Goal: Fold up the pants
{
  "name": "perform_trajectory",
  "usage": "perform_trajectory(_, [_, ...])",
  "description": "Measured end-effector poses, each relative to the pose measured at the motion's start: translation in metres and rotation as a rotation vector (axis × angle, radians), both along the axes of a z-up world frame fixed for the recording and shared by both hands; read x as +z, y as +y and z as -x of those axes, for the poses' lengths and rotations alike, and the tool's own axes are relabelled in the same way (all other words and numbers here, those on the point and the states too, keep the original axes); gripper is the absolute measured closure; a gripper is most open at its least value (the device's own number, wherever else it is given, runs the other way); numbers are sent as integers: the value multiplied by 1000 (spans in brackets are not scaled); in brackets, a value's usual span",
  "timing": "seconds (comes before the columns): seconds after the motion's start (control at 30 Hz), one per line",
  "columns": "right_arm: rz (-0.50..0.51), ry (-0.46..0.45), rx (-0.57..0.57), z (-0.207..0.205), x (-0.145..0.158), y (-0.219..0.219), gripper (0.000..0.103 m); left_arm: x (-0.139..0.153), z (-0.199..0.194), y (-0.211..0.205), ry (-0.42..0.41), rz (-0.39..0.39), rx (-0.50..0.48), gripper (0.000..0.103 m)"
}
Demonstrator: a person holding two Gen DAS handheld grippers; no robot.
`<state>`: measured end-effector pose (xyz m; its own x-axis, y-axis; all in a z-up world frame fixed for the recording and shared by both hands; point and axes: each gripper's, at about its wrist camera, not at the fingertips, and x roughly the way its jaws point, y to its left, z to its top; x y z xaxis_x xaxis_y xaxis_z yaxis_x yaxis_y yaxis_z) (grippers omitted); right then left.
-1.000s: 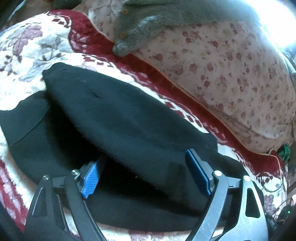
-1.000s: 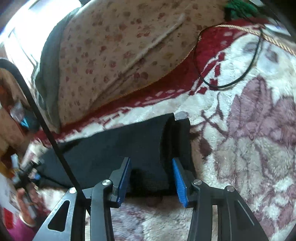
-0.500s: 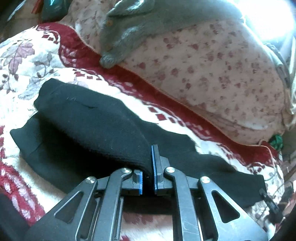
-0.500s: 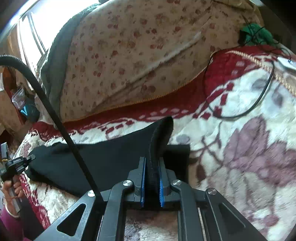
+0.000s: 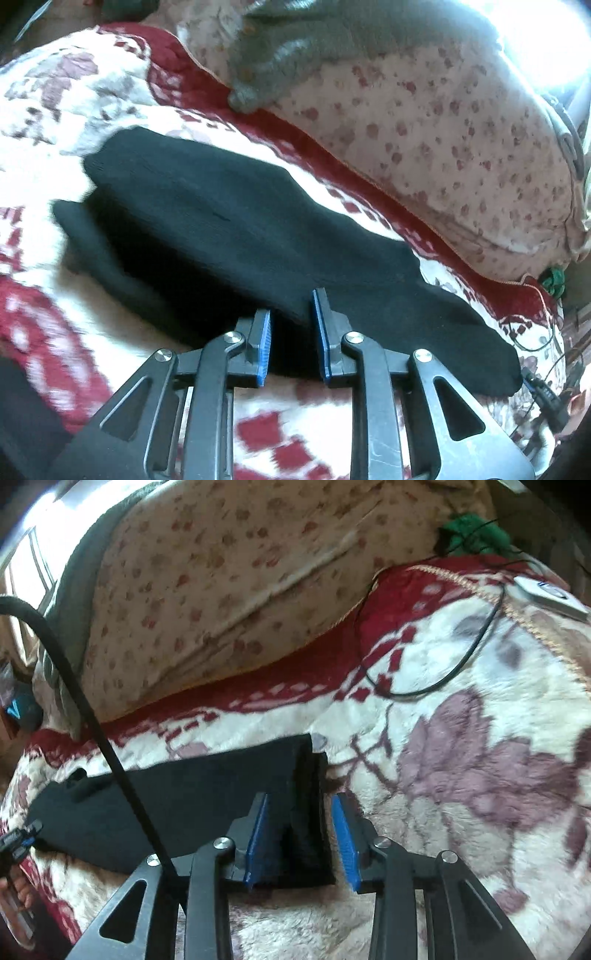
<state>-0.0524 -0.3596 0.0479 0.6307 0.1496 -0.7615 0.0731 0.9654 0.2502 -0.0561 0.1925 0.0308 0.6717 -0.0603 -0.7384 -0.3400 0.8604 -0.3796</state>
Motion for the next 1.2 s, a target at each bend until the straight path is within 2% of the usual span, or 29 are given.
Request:
perform_trajectory(0.1, [-59, -46, 37, 9, 11, 10, 69, 6, 18, 21, -5, -4, 56, 85])
perform_trajectory(0.23, [-159, -97, 213, 14, 19, 64, 68, 14, 37, 53, -16, -26, 132, 85])
perform_trajectory(0.37, [-239, -115, 468, 7, 20, 150, 63, 16, 46, 74, -23, 16, 138, 60])
perform_trajectory(0.4, [-239, -109, 524, 5, 18, 173, 62, 16, 46, 77, -29, 25, 135, 59])
perform_trajectory(0.57, [-228, -95, 746, -5, 9, 281, 62, 13, 32, 83, -2, 27, 87, 59])
perform_trajectory(0.77, [-150, -98, 907, 2, 3, 366, 62, 5, 12, 94, 10, 22, 83, 57])
perform_trajectory(0.9, [-101, -83, 972, 0, -7, 395, 60, -6, 2, 99, 59, 23, 91, 57])
perform_trajectory(1.07, [-8, -107, 1025, 5, -16, 415, 58, -8, 2, 101, 45, -4, 80, 57])
perform_trajectory(1.2, [23, -117, 1013, -4, -24, 421, 58, -11, -6, 105, 45, 16, 99, 57])
